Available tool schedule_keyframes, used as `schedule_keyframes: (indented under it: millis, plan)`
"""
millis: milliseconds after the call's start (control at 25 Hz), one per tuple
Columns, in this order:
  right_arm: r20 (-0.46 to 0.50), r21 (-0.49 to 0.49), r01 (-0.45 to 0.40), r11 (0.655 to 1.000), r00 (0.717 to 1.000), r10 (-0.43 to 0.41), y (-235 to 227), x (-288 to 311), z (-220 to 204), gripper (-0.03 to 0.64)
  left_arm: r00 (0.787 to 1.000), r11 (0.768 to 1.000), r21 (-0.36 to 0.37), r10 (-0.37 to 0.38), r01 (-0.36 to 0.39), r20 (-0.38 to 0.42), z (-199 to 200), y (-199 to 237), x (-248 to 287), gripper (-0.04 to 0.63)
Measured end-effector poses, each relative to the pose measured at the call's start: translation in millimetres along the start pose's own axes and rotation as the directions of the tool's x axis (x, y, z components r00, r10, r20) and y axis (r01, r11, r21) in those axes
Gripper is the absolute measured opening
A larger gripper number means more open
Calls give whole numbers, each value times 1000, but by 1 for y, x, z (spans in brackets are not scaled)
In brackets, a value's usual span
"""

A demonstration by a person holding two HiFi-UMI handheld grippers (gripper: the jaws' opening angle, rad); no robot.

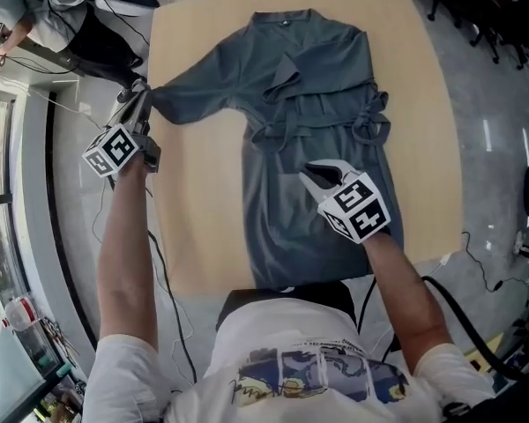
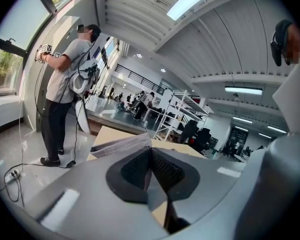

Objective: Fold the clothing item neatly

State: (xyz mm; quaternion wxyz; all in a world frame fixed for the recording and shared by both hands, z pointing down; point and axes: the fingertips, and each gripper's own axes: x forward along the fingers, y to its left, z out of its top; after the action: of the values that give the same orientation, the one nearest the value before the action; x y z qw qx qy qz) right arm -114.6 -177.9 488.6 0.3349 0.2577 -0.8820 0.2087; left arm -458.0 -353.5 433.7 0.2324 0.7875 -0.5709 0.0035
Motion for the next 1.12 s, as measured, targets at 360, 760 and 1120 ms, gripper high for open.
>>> schedule_keyframes:
  millis: [360,760,1120]
  plan:
    - [9,63,28,998,1000,-29,-37,-34,-34,52,998,997,60,-48,46,36,19,-80,54,12]
    - [15,136,67,988,997,-70,-84,-75,-76,52,984,974,142,-178,175,6,12,-200,142,12]
    - [12,216,92,972,995,-97,-129,-97,-120,52,950,919,242,-295,313,-106,-55,-324,225,12]
